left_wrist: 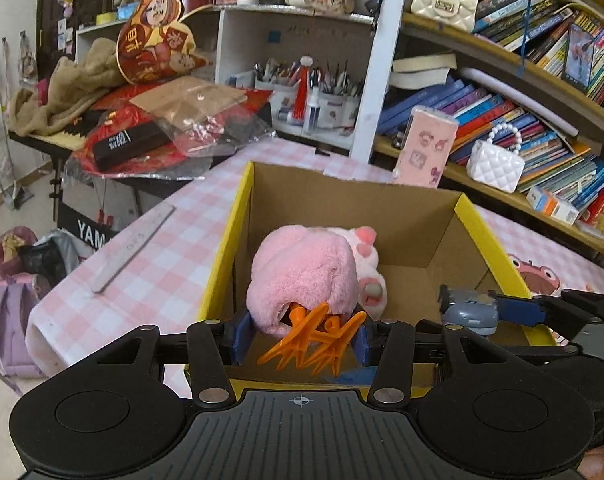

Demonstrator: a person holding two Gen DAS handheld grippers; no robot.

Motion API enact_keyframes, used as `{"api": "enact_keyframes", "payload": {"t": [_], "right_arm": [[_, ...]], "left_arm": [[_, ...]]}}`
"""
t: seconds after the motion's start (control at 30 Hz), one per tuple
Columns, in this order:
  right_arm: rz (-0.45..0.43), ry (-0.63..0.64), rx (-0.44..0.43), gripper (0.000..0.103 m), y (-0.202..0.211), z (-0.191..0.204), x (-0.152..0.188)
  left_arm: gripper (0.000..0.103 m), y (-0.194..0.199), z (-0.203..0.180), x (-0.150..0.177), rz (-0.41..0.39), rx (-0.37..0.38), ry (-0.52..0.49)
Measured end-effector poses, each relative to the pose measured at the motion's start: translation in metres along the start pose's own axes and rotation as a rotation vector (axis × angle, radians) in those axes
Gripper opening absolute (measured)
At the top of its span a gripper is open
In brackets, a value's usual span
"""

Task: Organize objects
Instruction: 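Open both tools to drop the car and chick into the box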

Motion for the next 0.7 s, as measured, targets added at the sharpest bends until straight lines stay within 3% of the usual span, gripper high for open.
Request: {"api": "enact_keyframes", "payload": {"t": [0.5, 0.7], "right_arm": [[0.027, -0.030, -0.043, 0.058, -0.009, -0.003, 0.000], [-0.014, -0.055, 0.000, 0.060, 0.003, -0.005, -0.001]], "left_arm": [[0.049, -0.007, 0.000, 0.003, 0.001, -0.003, 0.006], [0.063, 0.009, 0.003, 0.001, -0.052, -0.020, 0.024]]}}
Point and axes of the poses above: each gripper's, at about its wrist camera, not at the fingertips, and y roughly against the way its jaws point, z to its left, x to its underside, the point moved 5 cm from there along -y, roughly the way its jaws point, and after that the axes turned 1 degree about -x, right-handed, at the moved point
